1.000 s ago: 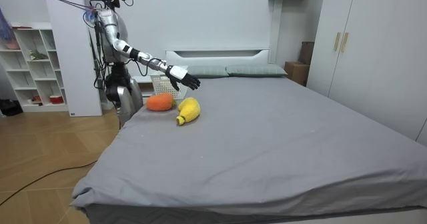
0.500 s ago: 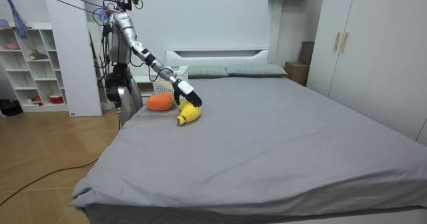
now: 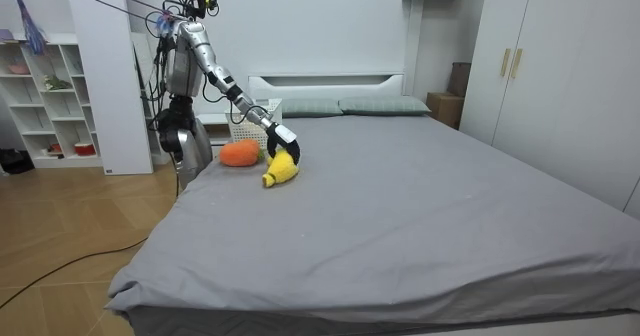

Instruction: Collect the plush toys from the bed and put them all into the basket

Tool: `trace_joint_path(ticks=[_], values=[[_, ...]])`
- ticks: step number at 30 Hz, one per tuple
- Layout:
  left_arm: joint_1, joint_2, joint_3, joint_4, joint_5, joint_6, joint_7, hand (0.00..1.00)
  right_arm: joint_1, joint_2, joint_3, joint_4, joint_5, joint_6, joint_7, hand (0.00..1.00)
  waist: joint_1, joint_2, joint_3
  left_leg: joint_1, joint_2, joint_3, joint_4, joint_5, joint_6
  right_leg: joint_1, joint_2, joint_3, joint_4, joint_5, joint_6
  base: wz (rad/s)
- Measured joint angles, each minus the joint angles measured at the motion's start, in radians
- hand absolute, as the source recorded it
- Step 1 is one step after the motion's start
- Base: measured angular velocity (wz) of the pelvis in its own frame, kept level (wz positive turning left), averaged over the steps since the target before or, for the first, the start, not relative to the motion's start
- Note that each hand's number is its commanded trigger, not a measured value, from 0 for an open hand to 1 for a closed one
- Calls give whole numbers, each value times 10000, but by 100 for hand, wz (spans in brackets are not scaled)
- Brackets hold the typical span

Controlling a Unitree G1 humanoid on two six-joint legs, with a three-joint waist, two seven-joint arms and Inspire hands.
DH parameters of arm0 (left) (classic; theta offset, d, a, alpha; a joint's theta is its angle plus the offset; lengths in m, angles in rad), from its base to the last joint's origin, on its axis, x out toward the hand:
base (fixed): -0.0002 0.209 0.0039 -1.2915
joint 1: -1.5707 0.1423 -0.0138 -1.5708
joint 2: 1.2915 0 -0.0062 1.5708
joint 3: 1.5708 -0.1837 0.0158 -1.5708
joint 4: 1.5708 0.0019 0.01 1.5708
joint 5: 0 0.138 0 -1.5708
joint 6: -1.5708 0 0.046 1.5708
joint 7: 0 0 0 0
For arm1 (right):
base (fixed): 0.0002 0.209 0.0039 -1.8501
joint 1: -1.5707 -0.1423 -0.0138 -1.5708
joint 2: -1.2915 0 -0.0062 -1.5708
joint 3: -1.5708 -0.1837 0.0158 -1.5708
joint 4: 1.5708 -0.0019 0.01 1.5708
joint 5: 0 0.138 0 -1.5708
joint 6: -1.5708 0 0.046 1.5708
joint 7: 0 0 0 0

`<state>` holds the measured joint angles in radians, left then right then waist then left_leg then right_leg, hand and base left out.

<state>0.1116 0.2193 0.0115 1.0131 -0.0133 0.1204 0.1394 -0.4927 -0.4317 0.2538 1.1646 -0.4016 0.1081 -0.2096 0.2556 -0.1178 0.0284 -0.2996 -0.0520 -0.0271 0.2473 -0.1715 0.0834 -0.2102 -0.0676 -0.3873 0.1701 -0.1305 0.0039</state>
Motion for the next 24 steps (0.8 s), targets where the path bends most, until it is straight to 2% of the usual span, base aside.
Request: trace_joint_path(ticks=[12, 16, 21, 24], values=[[-67, 20, -50, -128, -605, -164, 3, 0, 4, -45, -4, 76, -50, 18, -88, 100, -39, -1, 4, -25, -1, -16, 2, 21, -5, -27, -5, 8, -9, 2, -3, 0], [-86, 21, -57, -114, -728, -191, -106, 0, 8, -49, -5, 286, -49, -98, -87, 100, -61, 1, 6, 126, -2, -14, -15, 24, -7, 127, -1, -1, -25, 1, -2, 0], [-11, 29, 94, -169, -725, -230, -147, 0, 5, -139, -140, 350, -53, -230, -69, 100, -251, -24, 10, 492, -9, 4, -163, 70, -11, 413, -12, 23, -22, 0, -1, 0], [141, 74, 139, -253, -734, -272, -142, 0, 74, -267, -366, -224, -9, -128, -57, 100, -397, -33, 9, 754, 0, 101, -229, 70, -10, 610, 1, 211, -21, 0, -1, -12]])
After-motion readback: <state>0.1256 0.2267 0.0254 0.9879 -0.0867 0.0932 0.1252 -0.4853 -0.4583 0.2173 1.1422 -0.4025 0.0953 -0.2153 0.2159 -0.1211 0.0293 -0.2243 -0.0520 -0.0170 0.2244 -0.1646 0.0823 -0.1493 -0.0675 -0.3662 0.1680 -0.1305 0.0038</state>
